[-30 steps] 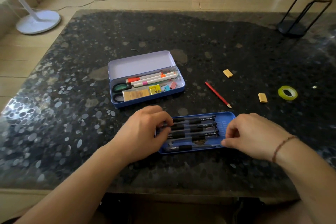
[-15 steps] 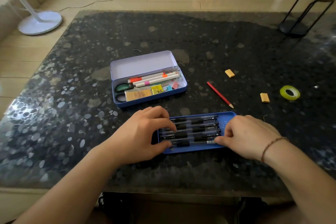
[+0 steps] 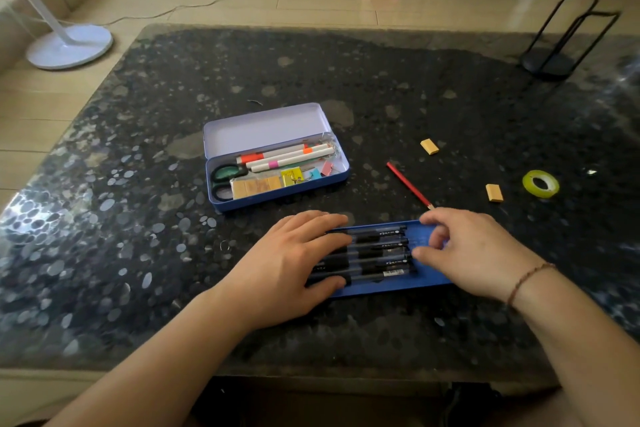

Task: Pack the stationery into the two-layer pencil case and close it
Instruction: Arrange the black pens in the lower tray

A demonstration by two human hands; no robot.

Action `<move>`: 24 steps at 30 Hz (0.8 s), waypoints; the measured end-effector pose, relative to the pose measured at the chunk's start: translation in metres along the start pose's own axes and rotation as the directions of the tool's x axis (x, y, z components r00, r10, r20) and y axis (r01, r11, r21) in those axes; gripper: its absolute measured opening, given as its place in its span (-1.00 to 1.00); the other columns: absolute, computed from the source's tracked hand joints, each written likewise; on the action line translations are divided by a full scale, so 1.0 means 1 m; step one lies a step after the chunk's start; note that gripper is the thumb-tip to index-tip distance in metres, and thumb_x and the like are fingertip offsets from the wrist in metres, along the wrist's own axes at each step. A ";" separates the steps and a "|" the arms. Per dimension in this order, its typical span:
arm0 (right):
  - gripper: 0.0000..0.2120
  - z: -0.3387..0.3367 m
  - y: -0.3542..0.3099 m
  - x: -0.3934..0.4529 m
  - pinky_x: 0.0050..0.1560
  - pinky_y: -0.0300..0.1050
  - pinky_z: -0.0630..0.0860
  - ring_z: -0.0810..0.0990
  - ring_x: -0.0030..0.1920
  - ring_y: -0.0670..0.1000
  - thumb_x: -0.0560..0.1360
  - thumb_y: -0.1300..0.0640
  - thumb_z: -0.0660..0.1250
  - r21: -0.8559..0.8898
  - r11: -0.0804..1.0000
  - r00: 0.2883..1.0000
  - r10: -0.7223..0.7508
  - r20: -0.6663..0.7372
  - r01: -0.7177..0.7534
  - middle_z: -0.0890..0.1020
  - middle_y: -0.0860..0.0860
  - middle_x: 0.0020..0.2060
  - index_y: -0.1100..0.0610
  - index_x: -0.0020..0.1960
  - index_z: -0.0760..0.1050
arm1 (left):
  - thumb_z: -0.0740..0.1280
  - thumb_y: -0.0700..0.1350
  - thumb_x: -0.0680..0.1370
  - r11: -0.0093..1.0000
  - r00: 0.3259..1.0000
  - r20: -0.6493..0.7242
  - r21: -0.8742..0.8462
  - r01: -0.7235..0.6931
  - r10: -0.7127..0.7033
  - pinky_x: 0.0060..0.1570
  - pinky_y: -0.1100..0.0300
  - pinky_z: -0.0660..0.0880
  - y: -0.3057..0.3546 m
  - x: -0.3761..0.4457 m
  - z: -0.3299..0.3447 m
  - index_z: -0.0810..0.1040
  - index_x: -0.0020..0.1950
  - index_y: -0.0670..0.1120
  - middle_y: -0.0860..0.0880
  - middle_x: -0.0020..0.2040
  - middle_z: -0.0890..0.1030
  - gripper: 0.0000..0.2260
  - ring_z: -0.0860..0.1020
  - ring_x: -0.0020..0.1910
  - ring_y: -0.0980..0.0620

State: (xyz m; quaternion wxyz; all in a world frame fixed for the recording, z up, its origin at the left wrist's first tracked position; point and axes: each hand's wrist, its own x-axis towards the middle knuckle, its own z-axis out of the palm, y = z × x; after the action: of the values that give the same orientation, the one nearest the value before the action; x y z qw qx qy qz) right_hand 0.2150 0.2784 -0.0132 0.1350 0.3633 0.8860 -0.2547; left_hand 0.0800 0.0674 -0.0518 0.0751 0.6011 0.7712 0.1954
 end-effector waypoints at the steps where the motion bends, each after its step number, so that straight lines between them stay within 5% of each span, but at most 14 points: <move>1: -0.59 0.002 -0.001 0.002 -0.22 -0.21 0.51 0.59 -0.28 -0.16 0.44 0.03 0.40 0.075 0.997 1.000 0.001 -0.026 0.001 0.62 -0.12 -0.32 -0.04 0.26 0.44 | 0.34 0.17 0.50 1.000 1.000 0.008 0.004 0.000 0.000 0.39 0.03 0.29 0.000 0.000 0.002 0.42 0.37 0.06 0.09 0.45 0.36 -0.52 0.28 0.42 0.09; 5: -0.67 0.009 -0.006 0.005 -0.29 -0.15 0.63 0.66 -0.37 -0.08 0.50 0.14 0.28 0.274 0.959 0.997 0.076 -0.013 -0.069 0.63 -0.07 -0.27 0.01 0.26 0.46 | 0.29 0.33 0.45 1.000 0.996 0.094 -0.008 -0.006 0.007 0.45 0.06 0.15 -0.002 -0.001 0.006 0.30 0.45 0.11 0.12 0.51 0.25 -0.37 0.15 0.48 0.13; 8: -0.73 0.012 -0.001 0.005 -0.06 0.07 0.63 0.64 -0.19 -0.08 0.49 0.12 0.28 0.253 0.966 0.992 0.084 -0.089 -0.059 0.60 -0.12 -0.19 -0.05 0.17 0.49 | 0.30 0.36 0.42 1.000 0.991 0.137 -0.013 -0.007 0.009 0.45 0.12 0.04 -0.004 -0.002 0.008 0.19 0.49 0.15 0.14 0.54 0.16 -0.29 0.08 0.50 0.15; 12: -0.65 0.013 0.000 0.004 -0.08 -0.02 0.64 0.64 -0.26 -0.12 0.50 0.17 0.27 0.287 0.958 0.997 0.027 -0.077 -0.004 0.63 -0.09 -0.32 -0.07 0.26 0.42 | 0.36 0.26 0.44 0.998 0.991 0.134 -0.060 0.001 0.007 0.45 0.15 0.07 -0.007 -0.001 0.009 0.18 0.49 0.16 0.15 0.52 0.17 -0.32 0.08 0.48 0.19; 20: -0.55 0.018 0.000 0.009 0.00 0.02 0.63 0.60 -0.05 -0.04 0.48 0.22 0.30 0.385 0.922 0.999 -0.039 0.003 0.035 0.49 -0.21 -0.10 -0.11 0.30 0.36 | 0.33 0.27 0.45 0.992 0.991 0.131 -0.122 0.027 -0.011 0.45 0.12 0.14 -0.008 -0.001 0.011 0.21 0.47 0.19 0.17 0.50 0.20 -0.37 0.13 0.47 0.19; 24: -0.64 0.016 0.010 0.018 -0.08 0.00 0.64 0.63 -0.11 -0.07 0.47 0.22 0.28 0.394 0.918 0.999 -0.042 -0.032 0.051 0.57 -0.16 -0.12 -0.13 0.18 0.44 | 0.30 0.18 0.52 0.986 0.993 0.110 -0.153 0.058 -0.042 0.44 0.11 0.19 -0.008 0.001 0.008 0.27 0.44 0.19 0.21 0.47 0.25 -0.49 0.17 0.44 0.24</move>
State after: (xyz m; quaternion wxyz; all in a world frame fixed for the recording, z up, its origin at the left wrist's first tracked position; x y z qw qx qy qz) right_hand 0.2106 0.2861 -0.0381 0.0427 0.3649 0.8263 -0.4269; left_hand 0.0758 0.0689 -0.0623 0.1678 0.5834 0.7633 0.2211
